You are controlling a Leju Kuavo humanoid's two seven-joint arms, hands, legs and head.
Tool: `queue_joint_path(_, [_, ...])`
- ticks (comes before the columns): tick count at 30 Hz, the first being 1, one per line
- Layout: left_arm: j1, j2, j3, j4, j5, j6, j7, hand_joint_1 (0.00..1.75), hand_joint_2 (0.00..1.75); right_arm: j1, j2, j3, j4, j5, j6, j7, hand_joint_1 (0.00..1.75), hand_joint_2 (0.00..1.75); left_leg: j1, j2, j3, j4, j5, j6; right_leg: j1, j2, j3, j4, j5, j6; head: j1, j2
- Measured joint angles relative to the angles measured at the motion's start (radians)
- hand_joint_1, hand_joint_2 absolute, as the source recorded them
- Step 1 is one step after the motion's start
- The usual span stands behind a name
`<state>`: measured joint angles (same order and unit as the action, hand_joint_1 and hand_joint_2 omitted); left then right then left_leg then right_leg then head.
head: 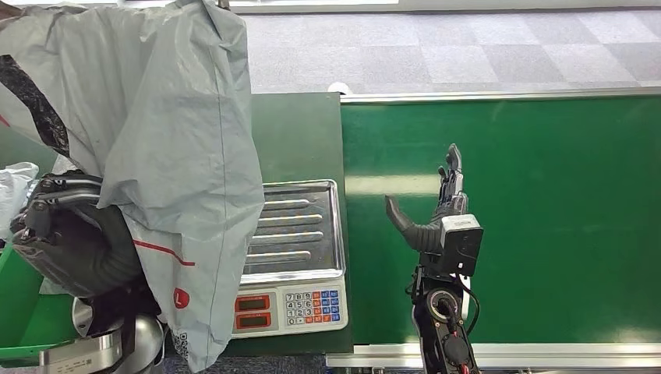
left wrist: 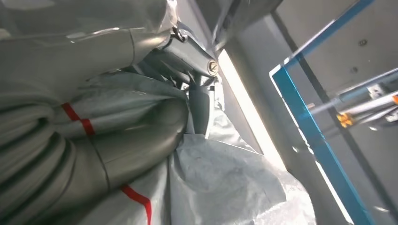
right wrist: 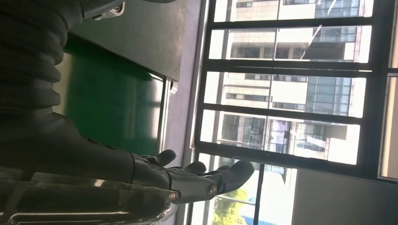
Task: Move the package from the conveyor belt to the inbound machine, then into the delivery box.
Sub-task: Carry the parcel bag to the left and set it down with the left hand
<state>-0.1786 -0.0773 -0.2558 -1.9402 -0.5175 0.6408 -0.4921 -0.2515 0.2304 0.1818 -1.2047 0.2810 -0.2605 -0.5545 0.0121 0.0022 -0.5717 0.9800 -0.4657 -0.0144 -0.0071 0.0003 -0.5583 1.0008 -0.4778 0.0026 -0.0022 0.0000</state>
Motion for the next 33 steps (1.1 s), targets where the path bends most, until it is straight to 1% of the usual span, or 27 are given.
queue_joint_path(3, [-0.041, 0.005, 0.085, 0.082, -0.113, 0.031, 0.079, 1.69, 1.75, 0.013, 0.0, -0.003, 0.0, 0.0, -0.004, 0.007, 0.0, 1.75, 0.0, 0.0, 0.0, 0.0, 0.0, 0.0, 0.0, 0.0, 0.0, 0.0, 0.0, 0.0, 0.0, 0.0])
queue_joint_path(5, [-0.069, 0.011, 0.169, 0.158, -0.182, 0.039, 0.09, 1.7, 1.75, 0.024, -0.001, -0.005, 0.0, -0.007, -0.008, 0.008, 0.0, 1.75, 0.0, 0.001, 0.001, 0.0, 0.0, 0.0, 0.0, 0.001, 0.0, 0.0, 0.0, 0.0, 0.0, 0.0])
queue_joint_path(8, [-0.101, 0.023, 0.29, 0.262, -0.241, 0.039, 0.083, 1.67, 1.75, 0.038, -0.004, -0.01, 0.0, -0.021, -0.014, 0.008, 0.0, 1.75, 0.0, 0.002, 0.001, 0.0, 0.0, 0.0, 0.0, 0.001, 0.0, 0.0, 0.0, 0.0, 0.0, 0.0])
queue_joint_path(11, [-0.122, 0.032, 0.386, 0.343, -0.295, 0.039, 0.099, 1.68, 1.75, 0.048, -0.005, -0.013, -0.002, -0.028, -0.017, 0.008, 0.0, 1.75, 0.0, 0.002, 0.001, 0.0, 0.0, 0.0, 0.0, 0.001, 0.0, 0.0, 0.0, 0.0, 0.0, 0.0])
queue_joint_path(13, [-0.135, 0.033, 0.431, 0.388, -0.339, 0.039, 0.121, 1.68, 1.75, 0.054, -0.004, -0.013, -0.007, -0.027, -0.02, 0.012, 0.0, 1.75, 0.0, 0.002, 0.0, 0.0, 0.0, 0.0, 0.0, 0.001, 0.0, 0.0, 0.0, 0.0, 0.0, 0.0])
queue_joint_path(17, [-0.149, 0.033, 0.467, 0.449, -0.395, 0.04, 0.167, 1.65, 1.75, 0.064, -0.004, -0.013, -0.023, -0.022, -0.022, 0.025, 0.0, 1.75, 0.0, 0.002, 0.0, 0.0, 0.0, 0.0, 0.0, 0.001, 0.0, 0.0, 0.0, 0.0, 0.0, 0.0])
queue_joint_path(21, [-0.151, 0.028, 0.484, 0.469, -0.422, 0.041, 0.191, 1.62, 1.75, 0.071, -0.004, -0.015, -0.033, -0.016, -0.021, 0.032, 0.0, 1.75, 0.0, 0.002, 0.0, 0.0, 0.0, 0.0, 0.0, 0.001, 0.0, 0.0, 0.0, 0.0, 0.0, 0.0])
queue_joint_path(25, [-0.153, 0.023, 0.503, 0.479, -0.439, 0.041, 0.196, 1.38, 1.75, 0.073, -0.004, -0.015, -0.035, -0.011, -0.02, 0.033, 0.0, 1.75, 0.0, 0.002, 0.0, 0.0, 0.0, 0.0, 0.0, 0.001, 0.0, 0.0, 0.0, 0.0, 0.0, 0.0])
queue_joint_path(26, [-0.155, 0.022, 0.508, 0.481, -0.438, 0.041, 0.196, 1.35, 1.75, 0.073, -0.004, -0.014, -0.036, -0.009, -0.02, 0.033, 0.0, 1.75, 0.0, 0.002, 0.0, 0.0, 0.0, 0.0, 0.0, 0.001, 0.0, 0.0, 0.0, 0.0, 0.0, 0.0])
queue_joint_path(27, [-0.156, 0.021, 0.513, 0.484, -0.436, 0.041, 0.196, 1.34, 1.75, 0.073, -0.004, -0.014, -0.036, -0.008, -0.02, 0.033, 0.0, 1.75, 0.0, 0.002, 0.0, 0.0, 0.0, 0.0, 0.0, 0.001, 0.0, 0.0, 0.0, 0.0, 0.0, 0.0])
queue_joint_path(31, [-0.166, 0.009, 0.55, 0.494, -0.438, 0.041, 0.19, 1.42, 1.75, 0.071, -0.004, -0.012, -0.039, 0.0, -0.02, 0.038, 0.0, 1.75, 0.0, 0.002, 0.0, 0.0, 0.0, 0.0, 0.0, 0.001, 0.0, 0.0, 0.0, 0.0, 0.0, 0.0])
queue_joint_path(33, [-0.176, -0.003, 0.587, 0.496, -0.448, 0.041, 0.178, 1.4, 1.75, 0.07, -0.004, -0.011, -0.04, 0.001, -0.021, 0.041, 0.0, 1.75, 0.0, 0.002, 0.0, 0.0, 0.0, 0.0, 0.0, 0.001, 0.0, 0.0, 0.0, 0.0, 0.0, 0.0])
